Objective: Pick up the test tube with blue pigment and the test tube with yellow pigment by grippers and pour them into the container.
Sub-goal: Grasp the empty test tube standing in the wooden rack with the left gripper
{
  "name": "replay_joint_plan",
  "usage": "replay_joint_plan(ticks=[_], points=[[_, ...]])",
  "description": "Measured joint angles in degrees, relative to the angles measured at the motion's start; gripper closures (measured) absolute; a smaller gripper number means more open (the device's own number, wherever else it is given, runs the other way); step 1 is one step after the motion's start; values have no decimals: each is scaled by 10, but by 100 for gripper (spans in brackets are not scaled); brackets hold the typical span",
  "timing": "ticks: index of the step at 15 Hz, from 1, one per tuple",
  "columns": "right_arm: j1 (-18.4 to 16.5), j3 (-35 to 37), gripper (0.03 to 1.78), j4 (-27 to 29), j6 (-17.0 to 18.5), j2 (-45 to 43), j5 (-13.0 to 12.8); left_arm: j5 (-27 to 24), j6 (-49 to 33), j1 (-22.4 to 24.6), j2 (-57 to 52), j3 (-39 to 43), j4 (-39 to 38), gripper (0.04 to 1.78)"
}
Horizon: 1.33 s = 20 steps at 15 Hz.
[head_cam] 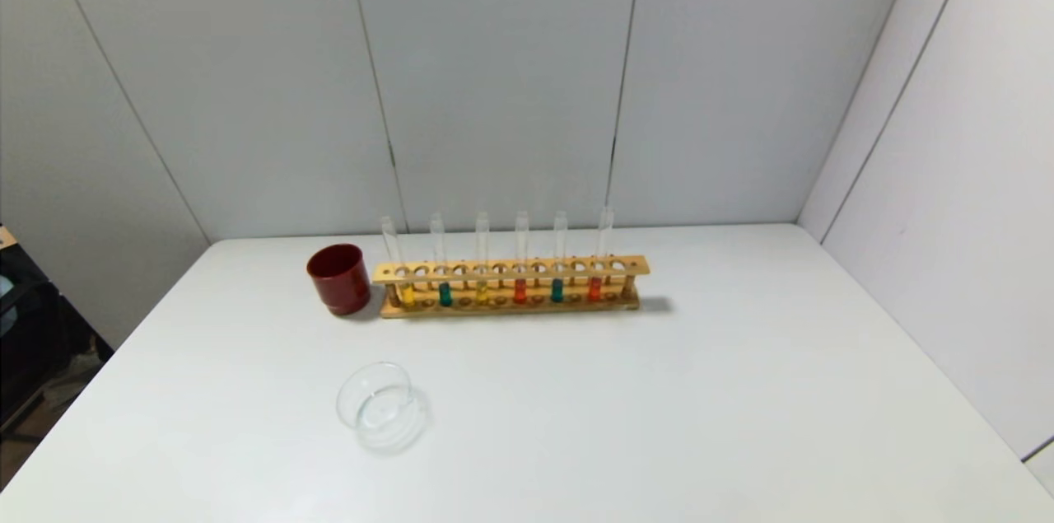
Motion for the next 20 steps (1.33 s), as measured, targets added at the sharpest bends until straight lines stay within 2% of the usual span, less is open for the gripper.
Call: replay_joint_plan(ticks=[6, 20], points=[[0, 0, 6, 0, 0, 0, 0, -1, 21, -17, 188, -116, -30, 7], [0, 0, 6, 0, 0, 0, 0, -3, 14, -19, 601, -128, -325, 7]])
